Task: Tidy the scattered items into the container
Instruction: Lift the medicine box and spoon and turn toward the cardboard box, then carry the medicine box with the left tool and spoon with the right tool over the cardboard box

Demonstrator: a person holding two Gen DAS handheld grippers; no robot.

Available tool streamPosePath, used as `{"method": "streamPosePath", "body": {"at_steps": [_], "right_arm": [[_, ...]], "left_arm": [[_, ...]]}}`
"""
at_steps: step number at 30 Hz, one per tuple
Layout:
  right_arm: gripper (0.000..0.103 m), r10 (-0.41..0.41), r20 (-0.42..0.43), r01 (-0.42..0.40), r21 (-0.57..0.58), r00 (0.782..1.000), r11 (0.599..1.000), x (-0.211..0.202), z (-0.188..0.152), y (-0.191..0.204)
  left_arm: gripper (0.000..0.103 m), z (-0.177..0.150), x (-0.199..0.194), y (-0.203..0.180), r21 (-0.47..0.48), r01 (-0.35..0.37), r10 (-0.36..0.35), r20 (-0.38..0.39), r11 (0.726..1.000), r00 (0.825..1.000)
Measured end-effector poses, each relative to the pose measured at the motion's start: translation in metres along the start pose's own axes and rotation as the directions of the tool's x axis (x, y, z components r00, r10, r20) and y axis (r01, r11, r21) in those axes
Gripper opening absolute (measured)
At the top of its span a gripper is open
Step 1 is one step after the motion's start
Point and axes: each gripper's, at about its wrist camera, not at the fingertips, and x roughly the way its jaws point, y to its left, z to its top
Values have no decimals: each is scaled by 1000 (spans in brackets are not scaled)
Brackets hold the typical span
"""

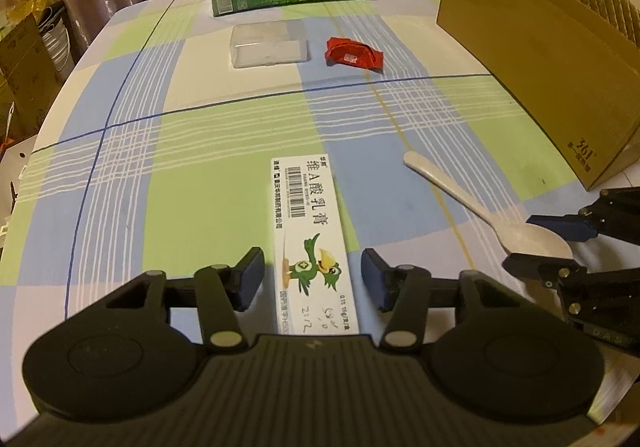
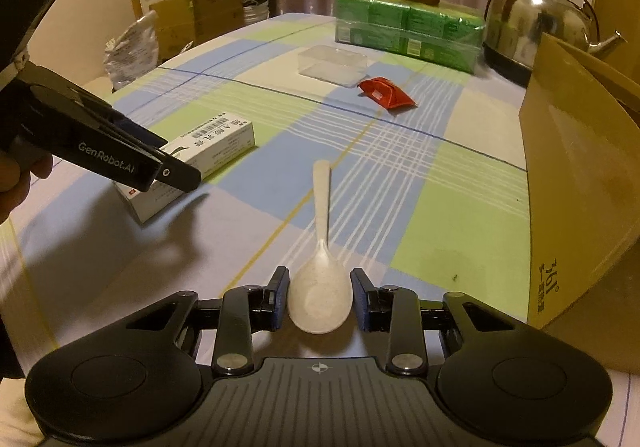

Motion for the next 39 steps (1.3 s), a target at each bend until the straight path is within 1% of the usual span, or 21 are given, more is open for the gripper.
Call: {"method": "streamPosePath", "body": {"at_steps": [2,6,16,20,25,30,35,39], "right_arm": [[30,-1,0,1,7,1000,1000,-2,-1,0],[30,-7,2,7,20,1000,1000,-7,-2,2],[30,-27,31,26,55,999,998,-26,1,3],[30,-38,40,35,60,999,998,-35,3,2],[30,-45,35,43,64,998,997,-39,0,3],[30,-45,28,43,70,999,997,-38,-2,5],[30,-42,19,41,73,999,997,-32,-2,3],[30,-42,23,40,74,999,996,-32,-1,2]], "left_arm": [[33,-2,0,-1,5,-5,5,-4,1000,1000],[33,-8,-5,-5,10,5,-5,-10,1000,1000],[33,-24,-27,-23,19,52,-51,-20,998,998],[33,-25,-31,-29,34,48,-47,-21,998,999],[33,-28,-28,-33,53,51,-49,-41,997,998],[33,-23,-21,-32,36,50,-48,-34,998,998],[33,-20,-10,-33,43,49,-47,-52,998,998],[33,-20,-16,-32,35,63,-61,-48,997,997]]}}
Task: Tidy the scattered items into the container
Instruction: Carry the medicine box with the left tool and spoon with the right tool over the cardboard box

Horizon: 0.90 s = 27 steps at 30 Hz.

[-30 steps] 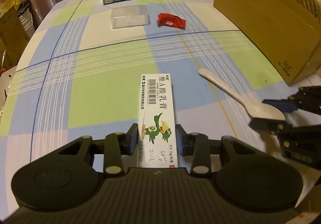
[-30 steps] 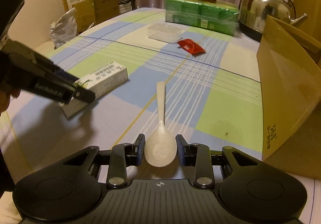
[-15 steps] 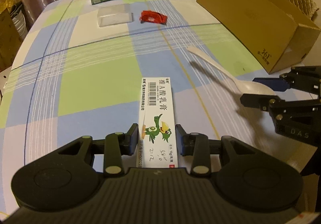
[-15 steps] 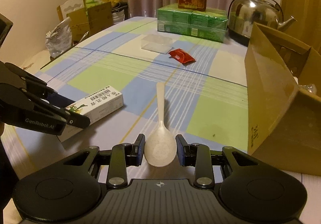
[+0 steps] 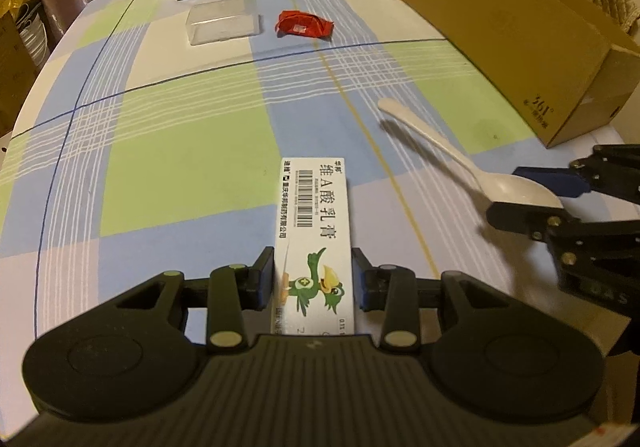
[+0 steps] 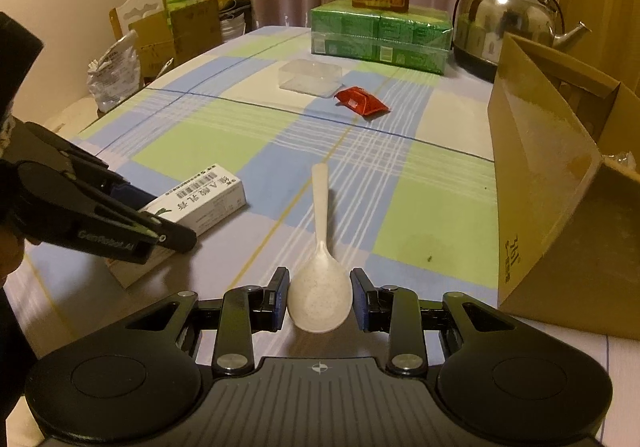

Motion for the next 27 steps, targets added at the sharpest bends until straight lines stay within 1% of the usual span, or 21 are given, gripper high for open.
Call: {"method": "streamPosePath", "body": {"at_steps": [7,14,21,27], "right_arm": [[30,-3,29,3,-8,1000,1000,-11,6,5],[30,-15,74,16,-12,997,1000,-30,16,11],[30,-42,128,43,-4,991,999,-53,26,9],[30,-89,179,86,20,980,996,-77,34,-3]], "left_arm": [[33,-1,-18,1,-18,4,-3,23,1000,1000],[33,9,-40,-5,-16,4,-3,64,1000,998],[33,23,-62,-21,-5,19,-19,112,1000,993],[33,39,-75,-42,13,48,-49,151,999,987]]}}
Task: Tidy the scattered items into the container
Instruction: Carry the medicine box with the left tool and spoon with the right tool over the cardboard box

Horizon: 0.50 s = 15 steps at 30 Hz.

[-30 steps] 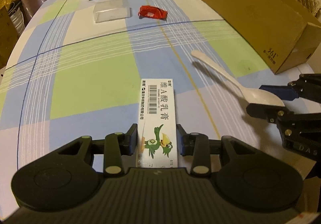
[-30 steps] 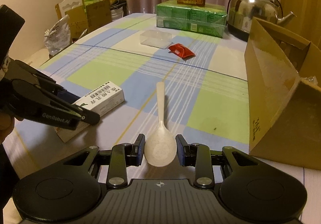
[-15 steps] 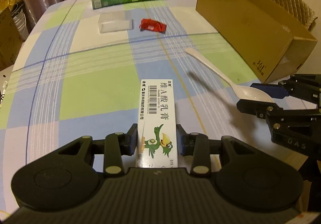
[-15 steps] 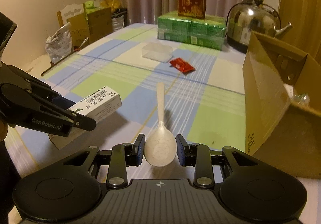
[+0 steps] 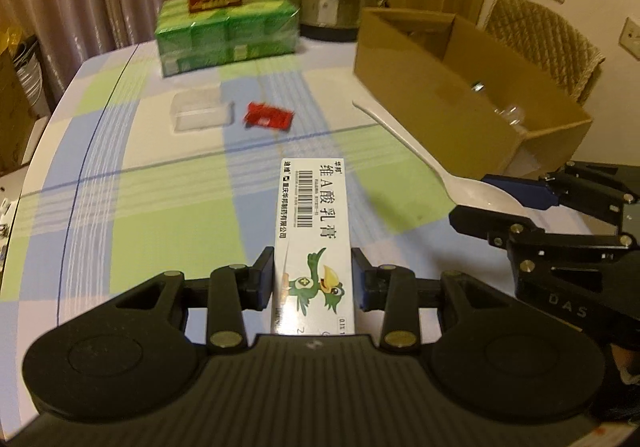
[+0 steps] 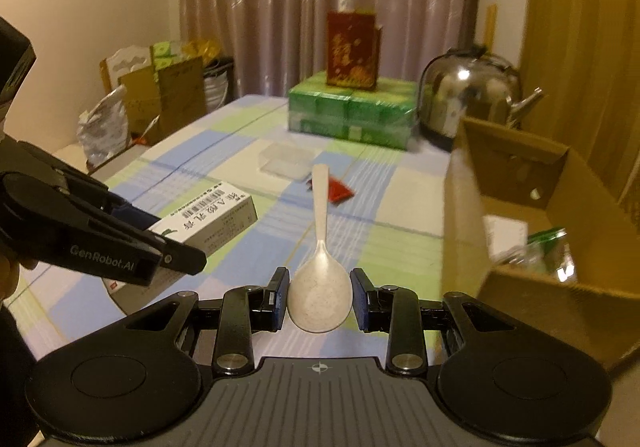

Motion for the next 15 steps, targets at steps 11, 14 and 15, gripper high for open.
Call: {"method": "streamPosePath", "body": {"at_steps": [11,14,15], "right_arm": [[30,-148,80,143,60,986,988,-37,20,-62],[30,-189,88,182,81,978,980,-45,22,-81],[30,-200,89,192,87,976,977,-47,23,-88]], "left_arm": [[33,43,2,-58,56,93,-97,61,994,993],[33,57,5,-75,72,122,-127,78,990,989],[33,62,6,-81,80,132,-139,83,988,987]]}}
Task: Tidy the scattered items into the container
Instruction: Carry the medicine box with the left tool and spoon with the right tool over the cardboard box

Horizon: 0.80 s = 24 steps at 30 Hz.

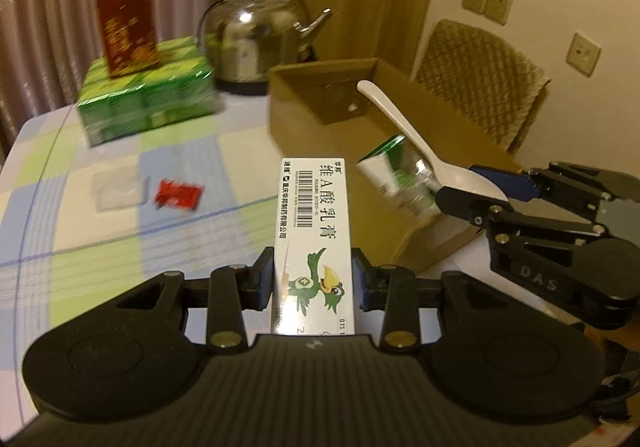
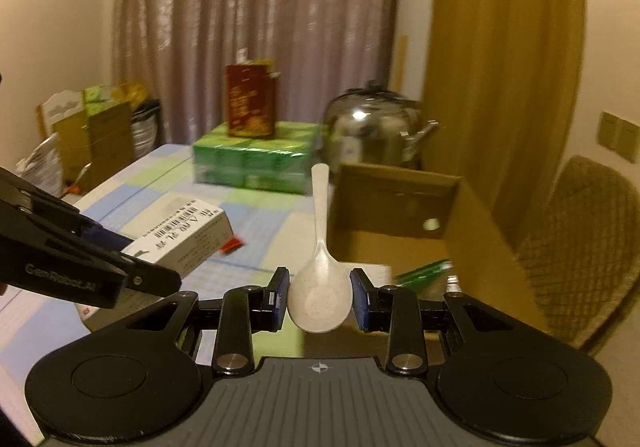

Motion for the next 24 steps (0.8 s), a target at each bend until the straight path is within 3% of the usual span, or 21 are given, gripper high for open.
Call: {"method": "streamPosePath", "body": {"at_steps": [11,24], "right_arm": [[30,-99,5,99,49,995,994,4,5,-59],[30,-127,-1,127,82,992,989,18,2,-95]], "left_arm": [[33,46,41,-38,20,90,-90,14,996,996],[33,71,89,-51,21,113,-112,-5,993,994]]}}
